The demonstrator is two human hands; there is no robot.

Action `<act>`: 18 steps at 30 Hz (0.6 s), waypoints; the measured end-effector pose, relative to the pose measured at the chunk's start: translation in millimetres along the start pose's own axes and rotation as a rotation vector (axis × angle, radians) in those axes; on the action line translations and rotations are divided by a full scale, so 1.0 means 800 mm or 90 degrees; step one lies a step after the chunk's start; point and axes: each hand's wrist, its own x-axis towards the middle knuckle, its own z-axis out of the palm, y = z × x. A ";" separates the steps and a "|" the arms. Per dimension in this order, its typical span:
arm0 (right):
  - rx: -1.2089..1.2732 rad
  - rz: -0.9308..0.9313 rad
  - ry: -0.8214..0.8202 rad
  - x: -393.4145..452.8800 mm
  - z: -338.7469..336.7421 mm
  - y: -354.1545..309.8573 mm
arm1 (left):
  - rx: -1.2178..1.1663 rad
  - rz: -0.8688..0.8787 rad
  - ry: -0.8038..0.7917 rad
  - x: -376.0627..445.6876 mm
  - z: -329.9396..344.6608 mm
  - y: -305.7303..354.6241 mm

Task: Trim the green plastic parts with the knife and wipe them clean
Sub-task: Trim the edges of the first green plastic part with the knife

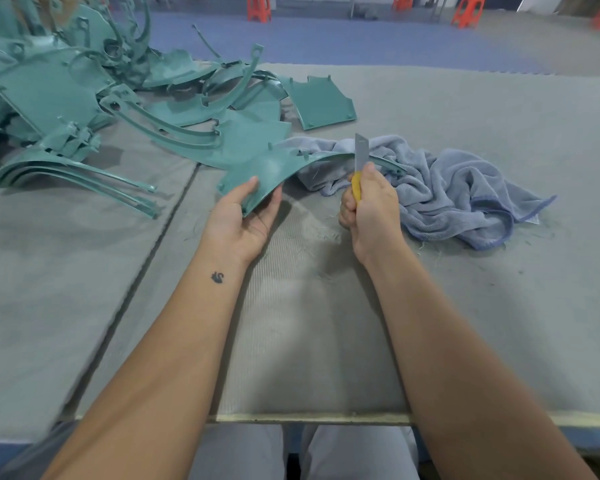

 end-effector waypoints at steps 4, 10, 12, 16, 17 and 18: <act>-0.041 -0.027 0.004 0.003 -0.004 0.004 | 0.022 0.000 -0.001 -0.002 -0.001 -0.003; -0.134 -0.087 -0.084 -0.001 -0.003 0.008 | 0.020 0.013 0.013 0.000 -0.001 -0.009; -0.230 -0.129 -0.142 -0.006 0.002 0.012 | 0.030 0.021 0.013 0.001 0.001 -0.011; -0.255 -0.166 -0.166 -0.011 0.007 0.012 | 0.033 0.025 0.015 0.003 0.001 -0.012; -0.216 -0.161 -0.147 -0.010 0.006 0.011 | 0.030 0.025 0.015 0.003 0.001 -0.012; -0.176 -0.152 -0.118 -0.009 0.004 0.009 | 0.026 0.024 0.014 0.004 0.001 -0.012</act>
